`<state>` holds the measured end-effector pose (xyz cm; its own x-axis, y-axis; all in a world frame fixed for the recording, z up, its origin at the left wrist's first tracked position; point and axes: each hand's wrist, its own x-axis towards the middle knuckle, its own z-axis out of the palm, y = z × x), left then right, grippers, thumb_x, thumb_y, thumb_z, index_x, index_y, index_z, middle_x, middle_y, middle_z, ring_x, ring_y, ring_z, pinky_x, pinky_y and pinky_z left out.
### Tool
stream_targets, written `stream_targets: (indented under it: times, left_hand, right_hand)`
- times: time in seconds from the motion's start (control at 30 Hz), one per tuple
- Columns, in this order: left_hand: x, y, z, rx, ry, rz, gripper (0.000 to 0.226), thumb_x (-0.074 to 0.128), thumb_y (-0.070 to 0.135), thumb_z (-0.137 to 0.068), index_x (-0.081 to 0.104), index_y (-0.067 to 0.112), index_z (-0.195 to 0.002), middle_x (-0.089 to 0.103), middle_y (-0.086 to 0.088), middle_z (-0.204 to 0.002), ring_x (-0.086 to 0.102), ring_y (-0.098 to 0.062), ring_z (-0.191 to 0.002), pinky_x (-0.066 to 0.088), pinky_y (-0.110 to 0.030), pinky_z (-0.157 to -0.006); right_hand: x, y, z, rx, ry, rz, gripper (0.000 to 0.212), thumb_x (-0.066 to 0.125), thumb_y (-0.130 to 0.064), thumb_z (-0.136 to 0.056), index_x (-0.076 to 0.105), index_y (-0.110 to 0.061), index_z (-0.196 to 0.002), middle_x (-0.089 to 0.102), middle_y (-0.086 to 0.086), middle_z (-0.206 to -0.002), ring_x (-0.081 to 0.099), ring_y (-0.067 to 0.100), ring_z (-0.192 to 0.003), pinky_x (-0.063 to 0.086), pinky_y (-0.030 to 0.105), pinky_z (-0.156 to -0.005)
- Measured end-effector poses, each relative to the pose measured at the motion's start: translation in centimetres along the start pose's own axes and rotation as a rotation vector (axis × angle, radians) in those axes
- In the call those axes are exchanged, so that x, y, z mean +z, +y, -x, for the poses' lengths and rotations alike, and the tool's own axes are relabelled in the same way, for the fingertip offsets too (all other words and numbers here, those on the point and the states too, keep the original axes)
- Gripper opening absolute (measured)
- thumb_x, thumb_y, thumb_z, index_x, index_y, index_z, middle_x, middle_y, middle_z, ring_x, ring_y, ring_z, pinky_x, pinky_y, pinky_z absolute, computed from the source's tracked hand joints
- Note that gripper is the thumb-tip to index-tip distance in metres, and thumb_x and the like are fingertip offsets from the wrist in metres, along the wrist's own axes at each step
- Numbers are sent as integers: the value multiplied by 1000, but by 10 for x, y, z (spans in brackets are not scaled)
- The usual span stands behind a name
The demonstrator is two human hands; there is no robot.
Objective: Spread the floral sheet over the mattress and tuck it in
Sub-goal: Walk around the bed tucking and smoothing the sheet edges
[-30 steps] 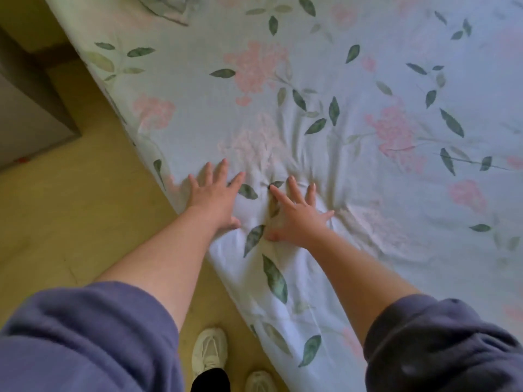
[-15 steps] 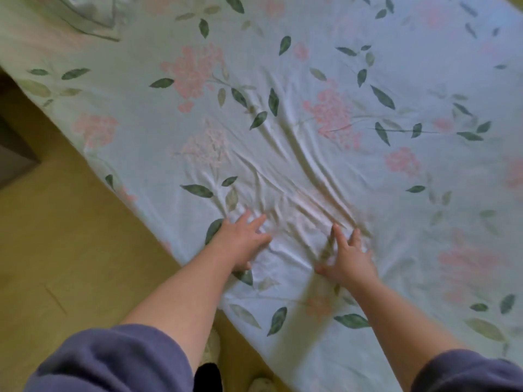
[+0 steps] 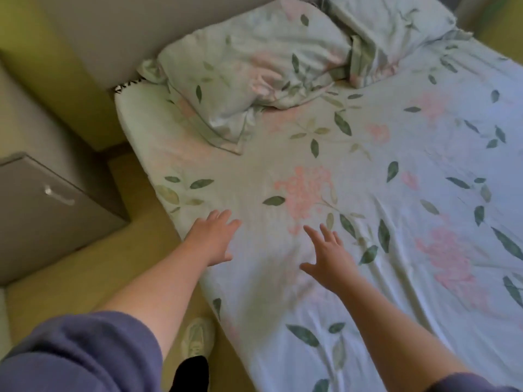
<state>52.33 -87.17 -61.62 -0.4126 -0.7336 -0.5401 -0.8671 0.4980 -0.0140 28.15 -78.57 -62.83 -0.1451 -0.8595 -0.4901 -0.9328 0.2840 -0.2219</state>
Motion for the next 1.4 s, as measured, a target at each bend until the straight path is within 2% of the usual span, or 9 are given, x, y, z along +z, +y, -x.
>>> stream_targets:
  times: [0.23,0.33,0.43,0.53,0.6,0.67,0.9,1.2,1.4]
  left_hand:
    - [-27,-159,-115,-215,-13,146,110,64,65,-74,-9,32,-150,-21,0,-157,-11,-33,-146,16,-61,-112]
    - [-35,-184,-152,-293,-71,272,116,66,68,-68,-13,39,-148,-28,0,-155,-15,-37,-144,17,-67,-109]
    - [-36,-163,-180,-352,-116,298,123,64,78,-60,-17,41,-145,-34,-7,-151,-18,-46,-140,19,-72,-103]
    - [-44,-123,-195,-325,-120,259,127,62,81,-57,-15,38,-147,-32,-10,-152,-22,-46,-139,18,-74,-102]
    - [-47,-85,-202,-235,-127,238,128,64,80,-57,-19,38,-146,-28,-12,-153,-22,-46,-139,18,-75,-101]
    - [-45,-40,-206,-180,-126,227,131,65,79,-55,-25,41,-143,-32,-10,-151,-24,-45,-139,17,-77,-100]
    - [-41,105,-200,-71,-111,142,134,66,79,-53,-26,40,-142,-39,-14,-148,-26,-47,-137,15,-79,-97]
    - [-6,303,-143,171,-131,-29,135,69,75,-56,-30,40,-140,-43,-18,-145,-31,-47,-135,13,-80,-97]
    - [42,434,-70,333,-134,-196,138,68,76,-56,-32,35,-140,-39,-25,-145,-30,-49,-135,13,-81,-94]
  right_hand:
    - [-15,-131,-185,-80,23,-40,84,60,-50,-87,4,-44,-149,-14,-2,-160,-13,34,-146,12,69,-108]
    - [-30,-137,-234,-66,-26,-2,90,62,-59,-81,1,-50,-147,-20,-7,-159,-22,33,-144,7,77,-104]
    - [-42,-107,-249,-41,-87,36,99,65,-66,-72,-3,-56,-143,-23,-16,-156,-27,30,-143,2,82,-97]
    - [-51,-76,-252,3,-95,62,104,65,-71,-67,-7,-59,-141,-25,-21,-154,-29,28,-142,2,83,-94]
    - [-54,-60,-248,59,-87,18,105,66,-71,-66,-7,-59,-141,-26,-21,-154,-28,29,-142,3,84,-93]
    - [-54,-37,-237,115,-76,-18,105,66,-72,-66,-6,-59,-141,-27,-20,-154,-27,30,-143,4,84,-93]
    - [-38,95,-161,282,-16,-129,101,65,-73,-67,-2,-60,-141,-27,-19,-155,-24,29,-144,7,84,-95]
    - [9,251,-26,447,60,-208,98,63,-73,-68,-1,-60,-141,-25,-16,-156,-22,27,-145,7,82,-97]
    - [51,350,91,585,71,-256,96,61,-73,-70,-2,-60,-142,-23,-16,-157,-18,24,-146,8,79,-99]
